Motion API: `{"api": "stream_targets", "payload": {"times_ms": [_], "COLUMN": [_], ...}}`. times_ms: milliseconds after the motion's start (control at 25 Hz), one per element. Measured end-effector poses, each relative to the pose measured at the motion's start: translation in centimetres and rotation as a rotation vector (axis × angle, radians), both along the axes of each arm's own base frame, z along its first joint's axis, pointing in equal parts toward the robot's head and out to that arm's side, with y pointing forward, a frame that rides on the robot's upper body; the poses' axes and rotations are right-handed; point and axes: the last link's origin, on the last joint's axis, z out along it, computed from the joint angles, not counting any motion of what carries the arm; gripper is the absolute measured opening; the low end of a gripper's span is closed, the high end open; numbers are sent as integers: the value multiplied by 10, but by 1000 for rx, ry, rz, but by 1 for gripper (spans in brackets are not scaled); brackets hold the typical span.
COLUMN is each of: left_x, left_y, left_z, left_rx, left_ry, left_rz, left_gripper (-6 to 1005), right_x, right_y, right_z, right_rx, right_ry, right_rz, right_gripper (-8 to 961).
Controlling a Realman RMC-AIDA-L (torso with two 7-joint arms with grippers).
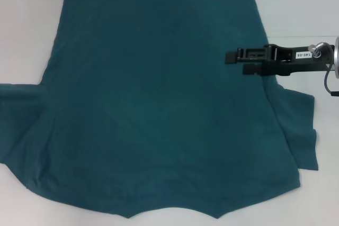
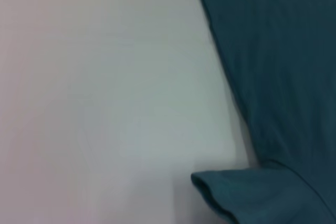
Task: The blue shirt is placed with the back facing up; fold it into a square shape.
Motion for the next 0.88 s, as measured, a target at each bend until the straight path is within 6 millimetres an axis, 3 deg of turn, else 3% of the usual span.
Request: {"api": "stream_targets", "payload": {"times_ms": [440, 640, 880], "left_x": [20, 47, 84], "left_y": [16, 20, 27], "left_z": [5, -1, -23], "left_rx": [-86, -141, -183], "left_ry": [85, 25, -97], "left_rz": [-44, -17, 74], "left_gripper": [11, 13, 15], "right_x": [5, 4, 4], "right_y": [-1, -1, -1], "right_z": [3, 3, 2], "right_rx": [-1, -1, -1], "right_ry": [-8, -6, -4], "right_rz": [-7, -7, -7], "right_gripper": [941, 941, 941]}}
